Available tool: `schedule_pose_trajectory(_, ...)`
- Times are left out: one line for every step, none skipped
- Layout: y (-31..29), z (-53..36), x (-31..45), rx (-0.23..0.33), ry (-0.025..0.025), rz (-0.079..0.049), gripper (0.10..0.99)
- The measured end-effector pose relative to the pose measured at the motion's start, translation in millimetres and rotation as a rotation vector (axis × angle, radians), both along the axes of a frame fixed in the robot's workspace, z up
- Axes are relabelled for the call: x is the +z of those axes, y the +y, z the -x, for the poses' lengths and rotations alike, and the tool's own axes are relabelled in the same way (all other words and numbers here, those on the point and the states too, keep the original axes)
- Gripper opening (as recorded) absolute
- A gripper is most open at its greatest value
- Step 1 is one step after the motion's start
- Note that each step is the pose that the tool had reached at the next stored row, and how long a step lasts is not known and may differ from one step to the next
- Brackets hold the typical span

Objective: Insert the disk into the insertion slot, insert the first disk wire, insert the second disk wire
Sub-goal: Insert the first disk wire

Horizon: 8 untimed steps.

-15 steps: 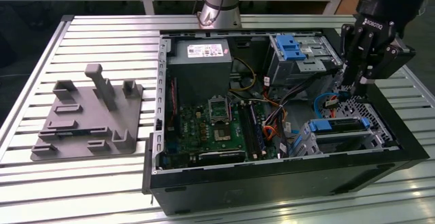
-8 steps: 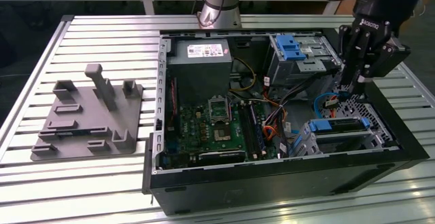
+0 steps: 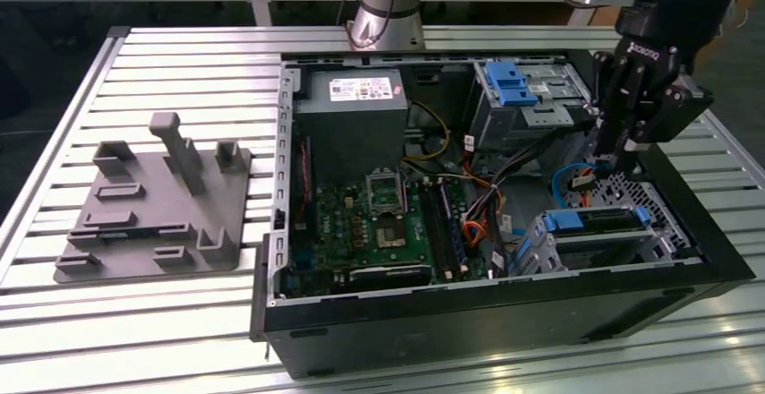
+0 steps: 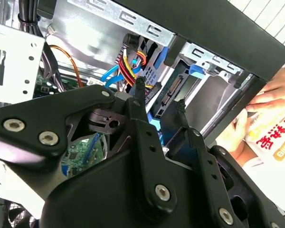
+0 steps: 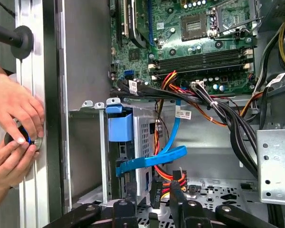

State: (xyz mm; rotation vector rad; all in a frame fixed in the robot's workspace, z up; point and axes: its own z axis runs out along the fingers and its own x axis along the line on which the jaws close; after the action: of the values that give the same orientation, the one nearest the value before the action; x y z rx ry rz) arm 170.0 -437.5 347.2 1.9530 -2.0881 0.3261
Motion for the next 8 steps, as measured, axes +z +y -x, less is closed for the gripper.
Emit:
schedule_pose_trajectory(0.1,0.1,-0.3,-0.002,-0.0005,0.0,0.408)
schedule_pose_trajectory(0.3,0.3,-0.7,-0.006,-0.0008,0.0,0.408)
schedule_pose_trajectory(0.3,0.3,-0.7,-0.008,-0.0008,0.0,0.408)
schedule_pose_trajectory(0.4,0.4,-0.8,-0.008,-0.0009,0.002,0.408)
schedule_pose_trajectory(0.9,0.4,-0.7,-0.009,-0.0009,0.003,0.408)
schedule_pose_trajectory(1.2,0.4,-0.8,-0.009,-0.0009,0.004,0.408)
schedule_pose_trajectory(1.2,0.3,-1.3,-0.009,-0.0009,0.005,0.408)
schedule_pose_trajectory(1.2,0.3,-2.0,-0.008,-0.0011,0.005,0.408)
